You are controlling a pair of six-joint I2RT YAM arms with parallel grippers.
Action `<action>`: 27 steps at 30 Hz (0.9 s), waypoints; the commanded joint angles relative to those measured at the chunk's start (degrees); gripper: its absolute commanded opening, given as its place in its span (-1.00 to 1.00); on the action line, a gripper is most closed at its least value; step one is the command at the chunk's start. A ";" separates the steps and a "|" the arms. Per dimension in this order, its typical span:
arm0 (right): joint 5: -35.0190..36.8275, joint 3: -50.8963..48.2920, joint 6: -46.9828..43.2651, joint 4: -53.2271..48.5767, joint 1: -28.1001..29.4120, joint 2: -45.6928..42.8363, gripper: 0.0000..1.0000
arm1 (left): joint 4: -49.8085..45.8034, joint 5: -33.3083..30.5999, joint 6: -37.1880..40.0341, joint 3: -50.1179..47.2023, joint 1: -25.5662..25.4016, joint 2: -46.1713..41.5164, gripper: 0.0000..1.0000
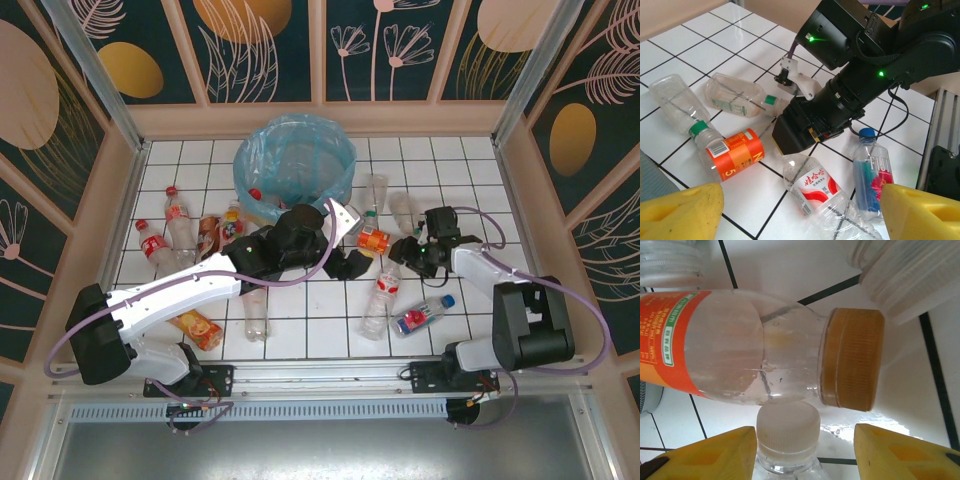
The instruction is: Put the plastic bottles in the bin
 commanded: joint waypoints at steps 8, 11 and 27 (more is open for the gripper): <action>-7.30 -1.65 1.29 5.19 -0.29 1.94 0.13 | 1.42 -3.30 0.21 0.38 -0.22 -0.38 0.67; -7.53 -2.05 1.67 5.74 -0.26 1.60 0.12 | 1.50 -3.47 0.03 -0.08 -0.24 -0.57 0.68; -6.28 -1.32 1.17 2.58 -0.27 -2.14 -0.36 | 1.07 -4.25 0.36 -0.40 -0.27 -1.61 0.69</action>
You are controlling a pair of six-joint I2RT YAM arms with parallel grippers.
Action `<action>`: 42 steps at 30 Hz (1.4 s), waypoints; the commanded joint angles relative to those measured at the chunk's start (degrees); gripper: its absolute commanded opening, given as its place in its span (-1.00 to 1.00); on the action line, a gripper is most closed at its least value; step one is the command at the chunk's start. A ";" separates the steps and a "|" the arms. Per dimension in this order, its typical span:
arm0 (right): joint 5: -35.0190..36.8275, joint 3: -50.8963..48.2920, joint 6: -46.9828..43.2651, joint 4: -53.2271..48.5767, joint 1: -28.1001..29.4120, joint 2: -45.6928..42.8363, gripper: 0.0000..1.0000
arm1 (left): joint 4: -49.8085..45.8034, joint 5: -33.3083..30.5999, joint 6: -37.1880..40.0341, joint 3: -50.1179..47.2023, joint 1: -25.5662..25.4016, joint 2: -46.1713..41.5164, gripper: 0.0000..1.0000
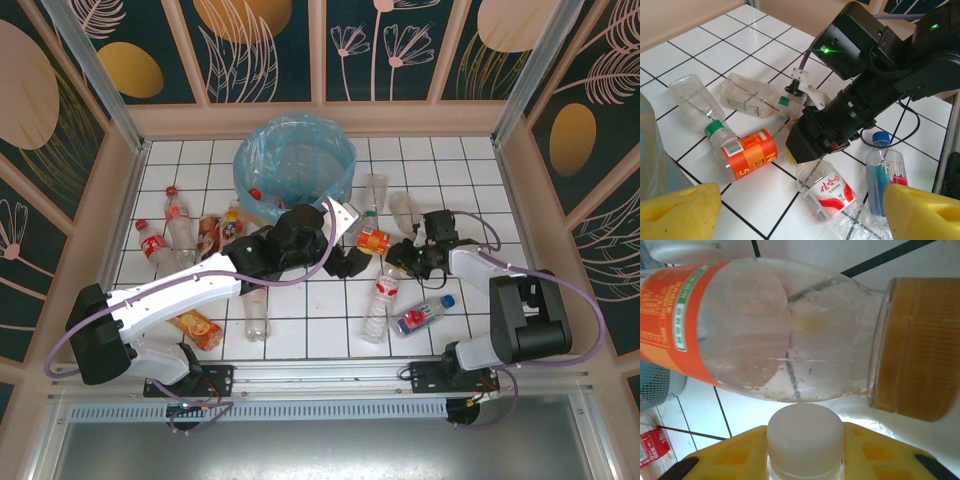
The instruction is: Put the plastic bottles in the bin
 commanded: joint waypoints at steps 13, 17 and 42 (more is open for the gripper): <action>3.63 10.21 -4.28 -13.50 1.29 -19.53 -1.00 | 4.17 -4.03 1.68 2.21 -0.29 -4.64 0.71; 5.70 17.98 -5.06 -16.67 2.12 -23.21 -1.00 | 4.60 -6.60 2.48 4.52 -0.24 -5.19 0.74; 22.19 85.26 -27.63 -10.17 24.41 6.19 -1.00 | -4.17 -18.89 2.94 38.00 13.86 2.29 0.45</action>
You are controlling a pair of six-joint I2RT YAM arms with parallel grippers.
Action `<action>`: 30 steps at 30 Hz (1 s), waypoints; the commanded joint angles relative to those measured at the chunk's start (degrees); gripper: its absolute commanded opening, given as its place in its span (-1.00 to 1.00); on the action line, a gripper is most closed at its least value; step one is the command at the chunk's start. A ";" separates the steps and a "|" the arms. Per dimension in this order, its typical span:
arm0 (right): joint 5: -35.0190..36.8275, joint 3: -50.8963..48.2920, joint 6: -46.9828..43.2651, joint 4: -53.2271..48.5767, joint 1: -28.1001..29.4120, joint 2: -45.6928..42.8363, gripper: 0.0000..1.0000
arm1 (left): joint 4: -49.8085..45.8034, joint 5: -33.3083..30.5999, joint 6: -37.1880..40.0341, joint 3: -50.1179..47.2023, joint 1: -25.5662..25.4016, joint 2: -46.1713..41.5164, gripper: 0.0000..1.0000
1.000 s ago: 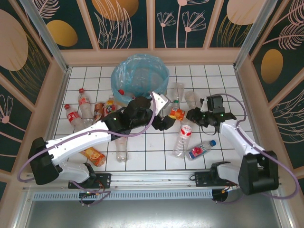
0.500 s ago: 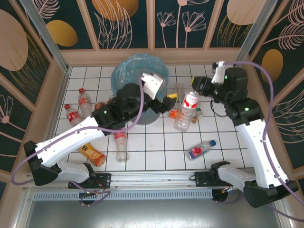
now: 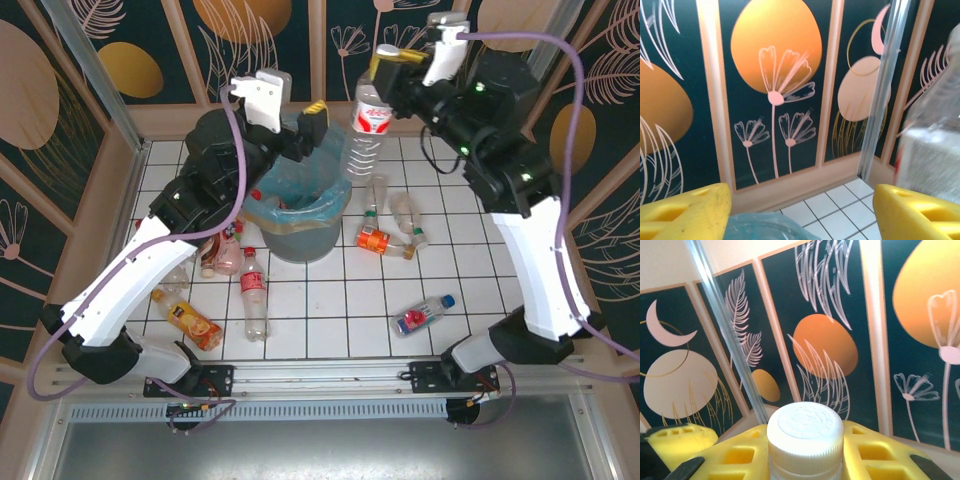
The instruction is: Put the plastic bottles in the bin
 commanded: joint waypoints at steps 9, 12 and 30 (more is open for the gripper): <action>-5.54 -16.71 -6.36 30.21 3.05 9.63 -1.00 | 7.35 -1.56 -7.24 -11.49 7.09 -5.83 0.45; -7.99 -15.54 -8.51 29.71 3.70 13.79 -1.00 | 6.90 -1.56 -7.75 -15.57 7.17 -7.95 0.48; -14.33 -28.22 -9.28 30.11 3.97 21.29 -1.00 | 9.90 -5.59 -7.69 -30.89 7.17 -17.98 0.58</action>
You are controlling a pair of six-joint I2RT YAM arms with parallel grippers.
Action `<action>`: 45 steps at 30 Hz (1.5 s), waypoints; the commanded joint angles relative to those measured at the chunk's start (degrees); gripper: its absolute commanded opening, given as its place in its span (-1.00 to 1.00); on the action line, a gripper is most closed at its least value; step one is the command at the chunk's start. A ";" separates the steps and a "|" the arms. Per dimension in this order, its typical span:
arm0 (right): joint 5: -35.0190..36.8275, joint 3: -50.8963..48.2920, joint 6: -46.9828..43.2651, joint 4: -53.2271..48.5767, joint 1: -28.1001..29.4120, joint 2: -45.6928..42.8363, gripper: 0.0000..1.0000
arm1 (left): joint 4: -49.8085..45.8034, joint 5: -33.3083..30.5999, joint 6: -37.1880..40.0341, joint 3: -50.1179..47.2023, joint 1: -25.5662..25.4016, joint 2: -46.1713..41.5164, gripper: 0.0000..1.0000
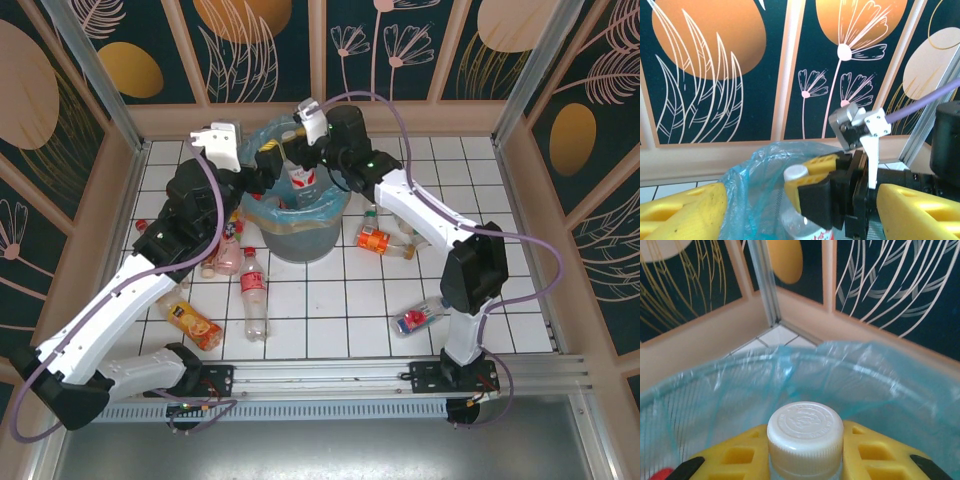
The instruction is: Put the plastic bottles in the bin
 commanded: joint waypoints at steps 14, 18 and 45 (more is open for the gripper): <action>-7.29 -4.99 5.08 2.68 -0.56 -2.69 0.07 | 3.94 -2.51 1.35 -2.95 0.02 -2.24 0.69; -7.59 -5.75 5.33 3.07 -0.54 -4.54 0.10 | 3.89 -3.33 1.66 -2.95 -0.01 -2.25 0.69; 4.26 -16.66 9.56 11.32 2.37 -27.66 0.11 | -25.92 5.33 -21.44 -25.22 0.04 -15.71 0.43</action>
